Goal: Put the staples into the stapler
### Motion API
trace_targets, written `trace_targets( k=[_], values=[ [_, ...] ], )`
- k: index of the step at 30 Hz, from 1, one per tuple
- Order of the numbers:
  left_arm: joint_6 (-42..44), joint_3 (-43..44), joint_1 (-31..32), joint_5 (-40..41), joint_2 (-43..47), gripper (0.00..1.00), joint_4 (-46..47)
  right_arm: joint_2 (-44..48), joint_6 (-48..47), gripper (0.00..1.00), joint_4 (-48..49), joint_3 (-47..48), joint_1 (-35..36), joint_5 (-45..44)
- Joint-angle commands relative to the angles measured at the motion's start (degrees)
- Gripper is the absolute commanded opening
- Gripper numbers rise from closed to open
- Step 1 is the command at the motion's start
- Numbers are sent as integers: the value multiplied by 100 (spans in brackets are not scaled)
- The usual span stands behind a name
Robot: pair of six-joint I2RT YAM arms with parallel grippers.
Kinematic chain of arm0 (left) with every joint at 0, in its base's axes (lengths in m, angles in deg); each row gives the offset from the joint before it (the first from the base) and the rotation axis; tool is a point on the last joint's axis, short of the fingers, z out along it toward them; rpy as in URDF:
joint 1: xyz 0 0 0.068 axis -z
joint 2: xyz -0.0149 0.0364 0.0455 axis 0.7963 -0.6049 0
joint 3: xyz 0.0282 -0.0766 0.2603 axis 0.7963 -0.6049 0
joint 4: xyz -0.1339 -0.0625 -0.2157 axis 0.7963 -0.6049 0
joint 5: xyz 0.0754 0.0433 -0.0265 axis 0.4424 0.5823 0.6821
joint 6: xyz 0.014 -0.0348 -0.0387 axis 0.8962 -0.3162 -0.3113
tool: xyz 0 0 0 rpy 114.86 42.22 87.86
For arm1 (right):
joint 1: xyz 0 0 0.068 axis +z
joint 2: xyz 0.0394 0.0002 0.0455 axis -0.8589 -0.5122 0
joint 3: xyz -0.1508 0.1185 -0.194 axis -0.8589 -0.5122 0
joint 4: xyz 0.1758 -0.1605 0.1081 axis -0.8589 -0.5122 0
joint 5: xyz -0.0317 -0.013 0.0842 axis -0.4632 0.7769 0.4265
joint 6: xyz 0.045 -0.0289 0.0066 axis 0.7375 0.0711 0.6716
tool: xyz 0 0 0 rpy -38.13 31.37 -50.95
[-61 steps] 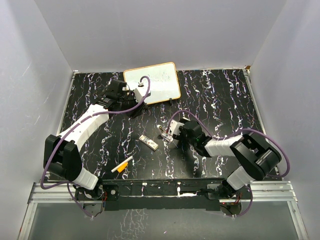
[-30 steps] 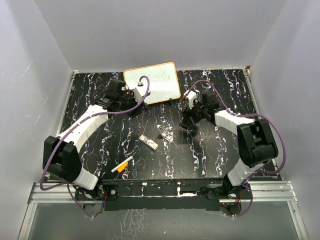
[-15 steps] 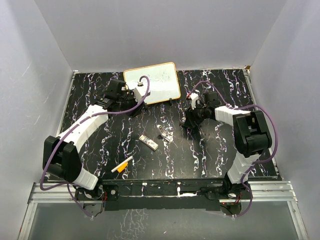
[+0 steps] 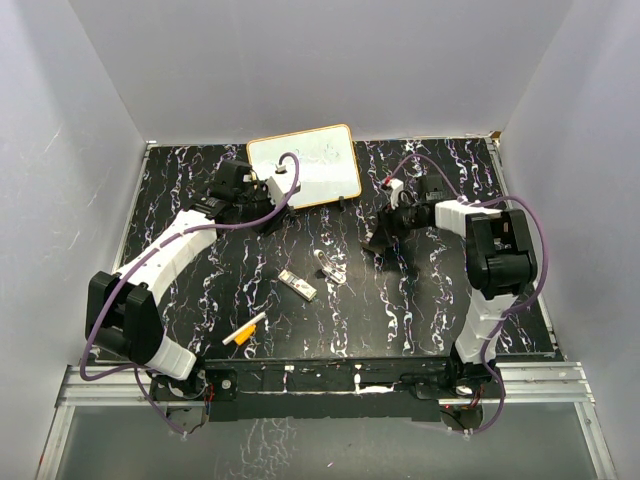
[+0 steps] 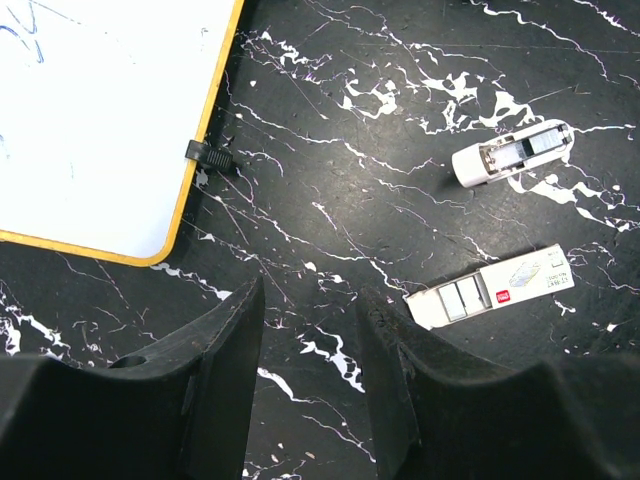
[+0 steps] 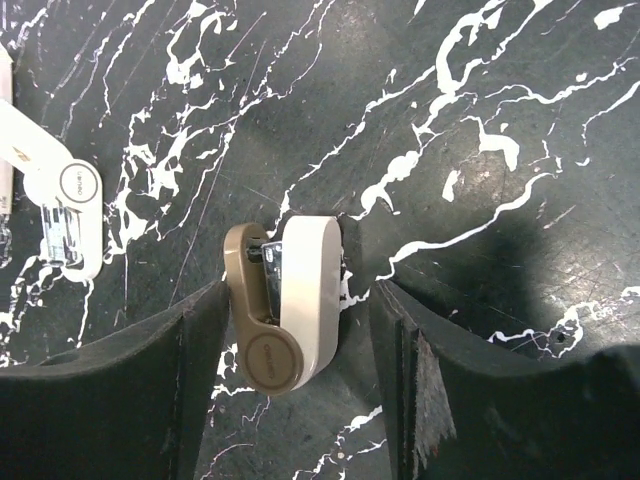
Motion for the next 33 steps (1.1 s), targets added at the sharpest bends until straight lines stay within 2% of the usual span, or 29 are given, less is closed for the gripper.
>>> trace_targets(
  k=[1,7,11,18,25,33],
  values=[
    [31,-48,-27,-135,228,41,-57,-275,71,59,-360,246,-103,174],
    [31,-37,-27,-136,219,41,-67,-395,-52,55,-451,223,-110,142],
    [31,-37,-27,-140,208,41,-58,-439,-76,60,-493,202,-115,220],
    [31,-24,-26,-140,205,41,-76,-677,37,63,-583,319,-253,541],
    [31,-20,-27,-158,202,41,-76,-915,130,55,-772,511,-358,716],
    [40,7,-27,-154,204,41,-98,-792,-16,44,-641,293,-360,413]
  ],
)
